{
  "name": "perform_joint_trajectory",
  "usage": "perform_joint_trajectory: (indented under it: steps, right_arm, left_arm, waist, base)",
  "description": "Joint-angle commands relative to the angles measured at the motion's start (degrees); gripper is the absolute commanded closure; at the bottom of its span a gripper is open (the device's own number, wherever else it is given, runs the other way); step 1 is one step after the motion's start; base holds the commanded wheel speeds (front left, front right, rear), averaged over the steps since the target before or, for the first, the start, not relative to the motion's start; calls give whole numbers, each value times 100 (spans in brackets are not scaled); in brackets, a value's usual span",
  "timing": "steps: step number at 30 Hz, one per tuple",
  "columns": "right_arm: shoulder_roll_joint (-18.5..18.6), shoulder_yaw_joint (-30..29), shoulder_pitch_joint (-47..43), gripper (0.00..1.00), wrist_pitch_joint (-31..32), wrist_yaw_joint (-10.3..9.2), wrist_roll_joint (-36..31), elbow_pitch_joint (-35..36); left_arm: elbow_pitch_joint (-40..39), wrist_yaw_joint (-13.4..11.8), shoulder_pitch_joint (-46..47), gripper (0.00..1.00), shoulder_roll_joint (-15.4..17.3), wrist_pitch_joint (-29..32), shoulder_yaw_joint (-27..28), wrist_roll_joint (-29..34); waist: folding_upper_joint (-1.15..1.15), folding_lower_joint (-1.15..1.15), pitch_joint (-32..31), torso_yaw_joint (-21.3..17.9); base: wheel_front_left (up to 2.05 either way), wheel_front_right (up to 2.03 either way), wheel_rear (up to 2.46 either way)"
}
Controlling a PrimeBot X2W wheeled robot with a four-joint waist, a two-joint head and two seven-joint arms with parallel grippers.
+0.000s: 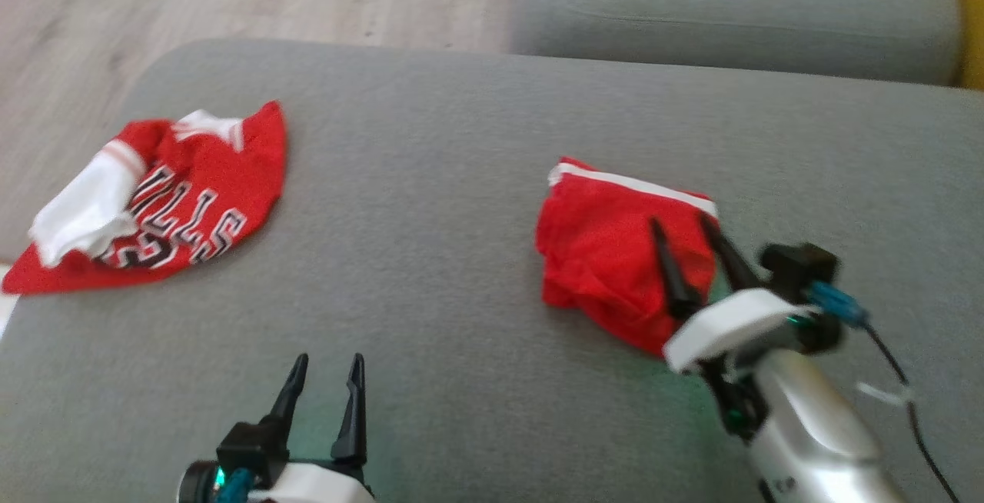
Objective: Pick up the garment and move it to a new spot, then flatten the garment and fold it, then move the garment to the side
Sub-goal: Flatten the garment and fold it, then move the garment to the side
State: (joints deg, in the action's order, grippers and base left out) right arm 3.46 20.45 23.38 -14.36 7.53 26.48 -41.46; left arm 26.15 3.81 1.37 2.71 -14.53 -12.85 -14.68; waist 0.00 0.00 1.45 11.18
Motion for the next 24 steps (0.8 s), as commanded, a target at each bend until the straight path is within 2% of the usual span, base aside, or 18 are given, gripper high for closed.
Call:
perform_joint_trajectory:
  steps: [1,5,10,17,24]
  right_arm:
    - [-57,-209,-66,0,-63,-4,-234,199]
    - [-57,-1064,-437,0,-63,-4,-895,366]
    - [-57,-1552,-816,0,-63,-4,-1309,531]
    - [-57,-1585,-1328,0,-63,-4,-1258,618]
    - [-58,-1518,-1482,0,-63,-4,-1126,655]
  left_arm:
    - [-215,-60,212,0,17,-47,255,156]
    - [-321,-176,170,0,17,-47,449,507]
    - [-419,-286,61,0,17,-47,653,849]
    - [-531,-349,-296,0,18,-47,793,1021]
    - [-565,-395,-414,0,18,-47,617,1001]
  waist:
    - [0,0,-65,-255]
    - [0,0,-135,-545]
    - [0,0,-191,-809]
    - [0,0,-295,-1001]
    - [0,0,-310,-1025]
  base:
    - [0,0,0]
    - [0,0,0]
    - [0,0,0]
    - [0,0,0]
    - [0,0,0]
